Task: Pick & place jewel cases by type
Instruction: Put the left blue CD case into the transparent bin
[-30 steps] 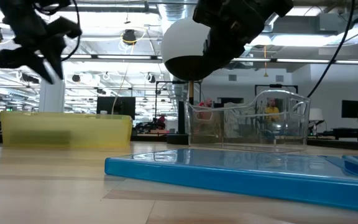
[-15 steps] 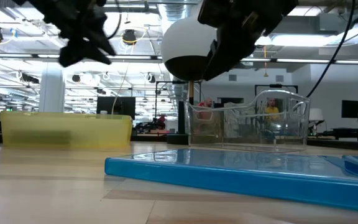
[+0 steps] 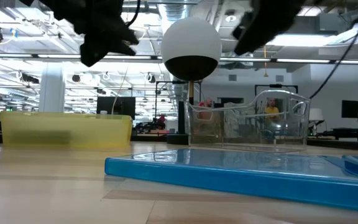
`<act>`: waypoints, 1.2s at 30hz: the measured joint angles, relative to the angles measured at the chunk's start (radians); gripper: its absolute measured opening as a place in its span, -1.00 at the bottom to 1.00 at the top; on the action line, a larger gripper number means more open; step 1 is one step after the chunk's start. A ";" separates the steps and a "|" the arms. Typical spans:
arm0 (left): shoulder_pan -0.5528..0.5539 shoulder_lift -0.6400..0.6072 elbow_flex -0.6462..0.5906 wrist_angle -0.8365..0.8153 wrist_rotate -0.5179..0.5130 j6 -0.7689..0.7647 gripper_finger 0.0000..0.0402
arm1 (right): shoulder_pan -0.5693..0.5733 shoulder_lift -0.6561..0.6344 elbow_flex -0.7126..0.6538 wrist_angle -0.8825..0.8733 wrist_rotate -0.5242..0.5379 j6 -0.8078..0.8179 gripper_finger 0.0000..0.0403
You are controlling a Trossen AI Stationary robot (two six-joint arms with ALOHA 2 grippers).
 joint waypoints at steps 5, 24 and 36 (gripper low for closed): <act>-0.027 0.040 0.001 0.089 -0.013 0.005 -0.47 | 0.003 -0.204 -0.197 0.138 0.023 0.137 -0.96; -0.091 0.408 0.438 -0.200 -0.035 0.244 -0.47 | 0.097 -0.528 -0.391 0.233 0.046 0.267 -0.96; -0.093 0.584 0.508 -0.182 -0.046 0.239 -0.47 | 0.100 -0.527 -0.390 0.357 0.043 0.463 -0.96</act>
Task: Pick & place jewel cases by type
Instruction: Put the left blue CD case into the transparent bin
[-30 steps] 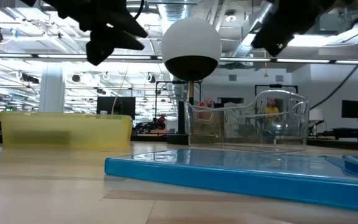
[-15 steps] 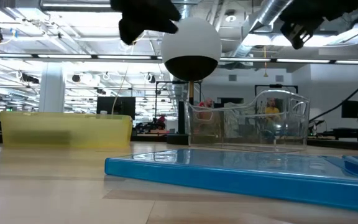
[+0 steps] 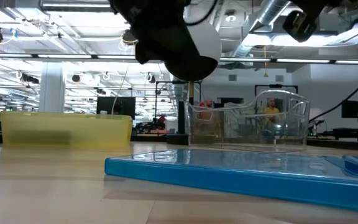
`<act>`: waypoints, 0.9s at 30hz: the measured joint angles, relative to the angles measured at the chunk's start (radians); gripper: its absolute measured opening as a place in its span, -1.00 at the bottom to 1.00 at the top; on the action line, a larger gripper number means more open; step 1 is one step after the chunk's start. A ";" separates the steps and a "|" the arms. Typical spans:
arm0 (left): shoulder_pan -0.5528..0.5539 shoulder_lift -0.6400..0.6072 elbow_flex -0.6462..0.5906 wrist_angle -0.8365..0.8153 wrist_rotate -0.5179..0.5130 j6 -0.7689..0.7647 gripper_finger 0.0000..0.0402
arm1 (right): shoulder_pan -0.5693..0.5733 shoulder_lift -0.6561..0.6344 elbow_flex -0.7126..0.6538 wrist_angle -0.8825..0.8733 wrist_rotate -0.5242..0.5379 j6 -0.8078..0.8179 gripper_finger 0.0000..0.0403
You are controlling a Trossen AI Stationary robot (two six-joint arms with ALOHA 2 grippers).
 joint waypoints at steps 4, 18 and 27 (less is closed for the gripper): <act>-0.012 0.036 0.002 0.015 0.009 -0.079 -0.47 | 0.034 0.000 0.000 -0.069 -0.006 0.048 -0.96; -0.205 0.068 0.010 0.081 -0.025 -0.565 -0.47 | 0.166 0.240 0.000 -0.186 0.140 -0.058 -0.96; -0.330 0.085 0.009 0.078 -0.054 -0.996 -0.47 | 0.080 0.440 0.056 -0.195 0.102 -0.212 -0.96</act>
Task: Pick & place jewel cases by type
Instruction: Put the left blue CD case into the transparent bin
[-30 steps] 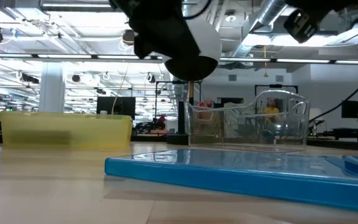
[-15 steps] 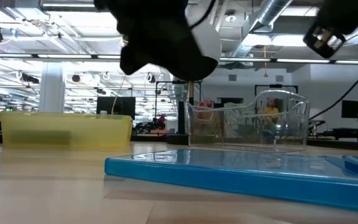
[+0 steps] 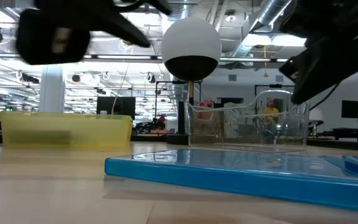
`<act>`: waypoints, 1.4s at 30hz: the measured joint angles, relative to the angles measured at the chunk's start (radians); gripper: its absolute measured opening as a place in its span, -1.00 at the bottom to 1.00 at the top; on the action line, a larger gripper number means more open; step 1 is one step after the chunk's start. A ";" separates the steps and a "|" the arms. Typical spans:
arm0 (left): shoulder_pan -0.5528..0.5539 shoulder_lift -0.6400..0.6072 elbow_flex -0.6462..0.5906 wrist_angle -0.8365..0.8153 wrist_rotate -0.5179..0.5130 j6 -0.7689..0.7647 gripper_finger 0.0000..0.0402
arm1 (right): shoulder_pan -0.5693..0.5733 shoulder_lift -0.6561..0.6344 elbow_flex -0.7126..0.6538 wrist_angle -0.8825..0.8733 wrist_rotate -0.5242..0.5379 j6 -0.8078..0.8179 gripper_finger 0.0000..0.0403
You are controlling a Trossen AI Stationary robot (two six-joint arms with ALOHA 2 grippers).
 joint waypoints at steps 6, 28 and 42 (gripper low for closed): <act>-0.041 0.052 0.000 0.008 0.008 -0.160 -0.47 | -0.042 0.123 0.093 -0.028 -0.077 -0.104 -0.96; -0.042 0.065 0.000 -0.048 0.008 -0.066 -0.47 | 0.006 0.480 0.399 -0.174 -0.311 -0.331 -0.96; -0.048 0.064 0.000 -0.089 0.158 -0.085 -0.47 | -0.089 0.673 0.625 -0.178 -0.205 -0.276 -0.96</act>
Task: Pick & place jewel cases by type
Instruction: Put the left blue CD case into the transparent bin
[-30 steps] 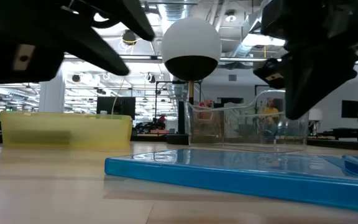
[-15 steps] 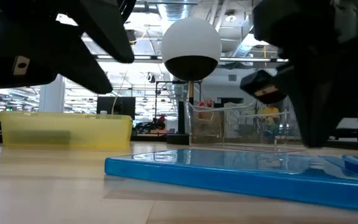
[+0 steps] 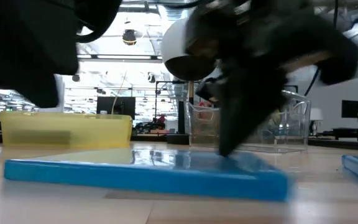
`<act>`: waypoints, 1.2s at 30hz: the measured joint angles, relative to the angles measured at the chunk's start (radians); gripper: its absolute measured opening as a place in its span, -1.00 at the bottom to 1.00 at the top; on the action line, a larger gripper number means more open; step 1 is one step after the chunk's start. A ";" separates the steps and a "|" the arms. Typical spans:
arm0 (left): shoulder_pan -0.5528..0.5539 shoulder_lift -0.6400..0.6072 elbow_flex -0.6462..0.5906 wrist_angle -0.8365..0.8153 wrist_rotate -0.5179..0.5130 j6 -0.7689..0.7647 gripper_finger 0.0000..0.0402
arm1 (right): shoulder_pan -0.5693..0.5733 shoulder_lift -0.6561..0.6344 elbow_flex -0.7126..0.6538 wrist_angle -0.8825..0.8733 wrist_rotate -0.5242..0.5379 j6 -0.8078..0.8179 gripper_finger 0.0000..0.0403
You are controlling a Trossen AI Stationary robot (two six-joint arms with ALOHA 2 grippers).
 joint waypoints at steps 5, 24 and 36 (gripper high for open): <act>-0.021 0.000 0.000 -0.029 0.029 -0.037 -0.47 | -0.087 0.006 0.021 0.017 0.037 0.045 -0.96; -0.028 -0.001 0.000 -0.105 -0.065 -0.064 -0.47 | -0.115 -0.007 0.064 0.015 0.193 -0.029 -0.96; -0.023 -0.001 -0.035 -0.069 -0.129 -0.098 -0.62 | -0.182 0.001 0.067 0.007 0.217 -0.085 -0.96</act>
